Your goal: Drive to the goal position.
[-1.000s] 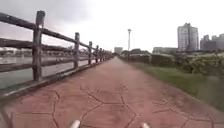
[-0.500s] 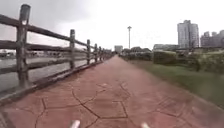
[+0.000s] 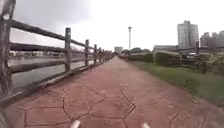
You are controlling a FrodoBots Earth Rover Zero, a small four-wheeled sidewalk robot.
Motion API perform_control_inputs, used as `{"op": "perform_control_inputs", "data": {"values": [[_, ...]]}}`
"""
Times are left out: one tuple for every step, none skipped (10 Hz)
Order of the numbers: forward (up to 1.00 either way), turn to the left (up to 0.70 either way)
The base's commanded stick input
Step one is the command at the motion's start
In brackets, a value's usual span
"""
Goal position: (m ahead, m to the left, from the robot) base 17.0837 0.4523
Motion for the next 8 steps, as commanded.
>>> {"op": "perform_control_inputs", "data": {"values": [[0.70,0.00],[0.70,0.00],[0.70,0.00],[0.70,0.00],[0.70,0.00],[0.70,0.00],[0.70,0.00],[0.70,0.00]]}}
